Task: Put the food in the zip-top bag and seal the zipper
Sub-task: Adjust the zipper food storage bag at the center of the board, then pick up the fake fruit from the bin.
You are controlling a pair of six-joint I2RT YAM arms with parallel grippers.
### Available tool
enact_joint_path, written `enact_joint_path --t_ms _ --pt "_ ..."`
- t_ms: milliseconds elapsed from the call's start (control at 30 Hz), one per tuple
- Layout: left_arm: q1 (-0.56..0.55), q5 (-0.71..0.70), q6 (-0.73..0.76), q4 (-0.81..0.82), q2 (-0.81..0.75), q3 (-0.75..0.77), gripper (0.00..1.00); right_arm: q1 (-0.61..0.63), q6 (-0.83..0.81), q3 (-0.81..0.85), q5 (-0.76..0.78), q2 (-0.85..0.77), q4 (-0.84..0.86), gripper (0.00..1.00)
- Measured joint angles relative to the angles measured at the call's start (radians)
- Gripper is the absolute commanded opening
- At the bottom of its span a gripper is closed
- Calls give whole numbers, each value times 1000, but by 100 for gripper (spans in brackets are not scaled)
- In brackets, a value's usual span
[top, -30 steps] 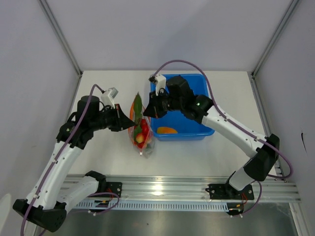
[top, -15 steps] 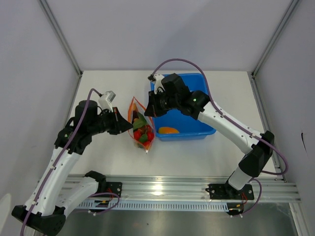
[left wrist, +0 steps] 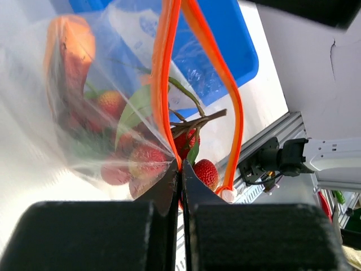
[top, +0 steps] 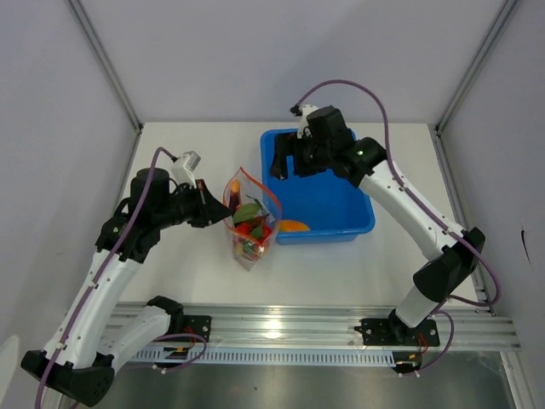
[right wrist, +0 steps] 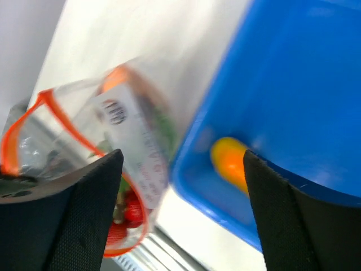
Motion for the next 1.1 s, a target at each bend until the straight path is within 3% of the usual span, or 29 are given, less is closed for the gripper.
enact_joint_path --t_ms 33,233,400,733,1100 --pt "0 -2 -1 2 1 1 0 -21 -7 0 19 -13 -7 99" --pt "0 4 -3 6 26 18 1 -124 -31 40 113 -28 -109 99" --pt "0 12 -11 8 31 18 1 -162 -51 52 119 53 -199 99" --pt "5 34 -14 19 -2 18 1 -218 -135 35 15 335 -296 99" --pt "18 70 -13 39 -15 18 1 -145 -173 -98 -130 362 -274 96"
